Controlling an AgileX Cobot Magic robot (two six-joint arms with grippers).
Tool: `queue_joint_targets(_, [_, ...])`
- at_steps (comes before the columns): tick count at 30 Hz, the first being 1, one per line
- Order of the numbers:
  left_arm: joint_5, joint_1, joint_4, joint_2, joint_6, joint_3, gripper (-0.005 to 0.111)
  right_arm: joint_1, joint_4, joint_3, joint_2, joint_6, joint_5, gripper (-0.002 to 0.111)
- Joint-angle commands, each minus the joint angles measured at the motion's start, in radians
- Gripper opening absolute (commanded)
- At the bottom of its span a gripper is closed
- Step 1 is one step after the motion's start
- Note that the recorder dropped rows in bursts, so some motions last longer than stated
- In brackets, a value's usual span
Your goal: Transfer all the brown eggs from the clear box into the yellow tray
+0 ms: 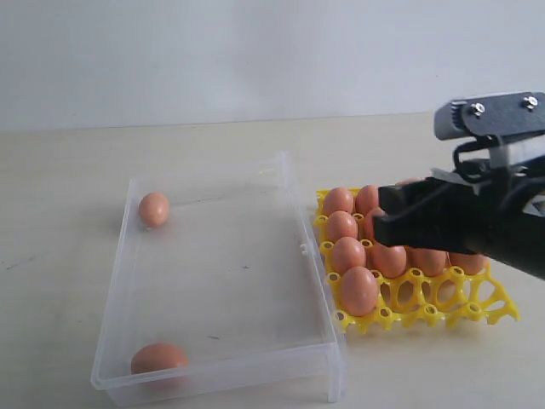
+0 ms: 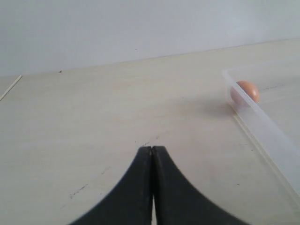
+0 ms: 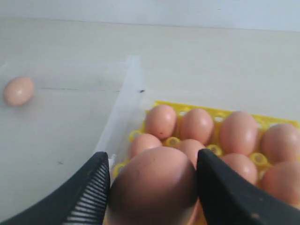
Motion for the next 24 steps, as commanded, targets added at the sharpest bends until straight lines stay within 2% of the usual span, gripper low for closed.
queue_joint_targets(1, [-0.013, -0.001, 0.001, 0.001, -0.004, -0.004, 0.000, -0.006, 0.093, 0.124, -0.038, -0.093, -0.155, 0.000])
queue_joint_targets(12, [-0.013, -0.001, 0.001, 0.001, -0.004, -0.004, 0.000, -0.006, 0.075, 0.153, 0.035, -0.078, -0.152, 0.000])
queue_joint_targets(19, [-0.013, -0.001, 0.001, 0.001, -0.004, -0.004, 0.000, -0.006, 0.025, 0.044, 0.144, -0.081, -0.038, 0.000])
queue_joint_targets(24, [-0.013, -0.001, 0.001, 0.001, -0.004, -0.004, 0.000, -0.006, 0.025, 0.018, 0.198, -0.097, -0.027, 0.000])
